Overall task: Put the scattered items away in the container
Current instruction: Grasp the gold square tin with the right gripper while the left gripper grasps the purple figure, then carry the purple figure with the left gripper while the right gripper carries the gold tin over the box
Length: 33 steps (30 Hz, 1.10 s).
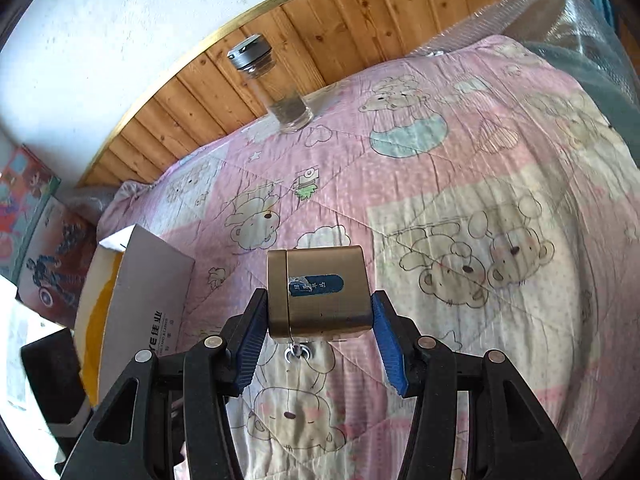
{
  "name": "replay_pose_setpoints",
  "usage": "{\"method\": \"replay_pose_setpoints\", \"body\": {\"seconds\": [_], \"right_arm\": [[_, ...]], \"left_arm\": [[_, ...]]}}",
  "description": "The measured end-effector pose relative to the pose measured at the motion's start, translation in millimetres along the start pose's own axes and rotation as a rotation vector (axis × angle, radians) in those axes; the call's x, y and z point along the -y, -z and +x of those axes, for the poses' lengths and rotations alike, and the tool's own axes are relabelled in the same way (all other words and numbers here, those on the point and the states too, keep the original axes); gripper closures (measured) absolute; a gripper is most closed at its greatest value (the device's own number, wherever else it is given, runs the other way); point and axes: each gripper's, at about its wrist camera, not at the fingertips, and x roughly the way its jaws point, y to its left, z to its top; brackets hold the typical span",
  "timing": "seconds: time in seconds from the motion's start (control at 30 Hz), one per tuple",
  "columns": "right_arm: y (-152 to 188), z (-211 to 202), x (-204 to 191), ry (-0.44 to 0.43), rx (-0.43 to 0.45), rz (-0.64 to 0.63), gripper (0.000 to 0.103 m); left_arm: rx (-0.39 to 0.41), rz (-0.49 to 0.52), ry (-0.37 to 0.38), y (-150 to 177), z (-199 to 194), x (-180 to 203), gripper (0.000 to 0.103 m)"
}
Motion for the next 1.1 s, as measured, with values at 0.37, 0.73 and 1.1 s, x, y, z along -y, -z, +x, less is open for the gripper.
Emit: {"method": "replay_pose_setpoints", "body": {"seconds": [0.37, 0.73, 1.1], "right_arm": [[-7, 4, 8, -0.072, -0.004, 0.039, 0.050], [-8, 3, 8, -0.110, -0.007, 0.057, 0.050], [6, 11, -10, -0.102, -0.038, -0.002, 0.050]], "left_arm": [[0.036, 0.004, -0.099, -36, 71, 15, 0.050], [0.069, 0.045, -0.100, -24, 55, 16, 0.084], [0.100, 0.006, -0.084, 5, -4, -9, 0.086]]}}
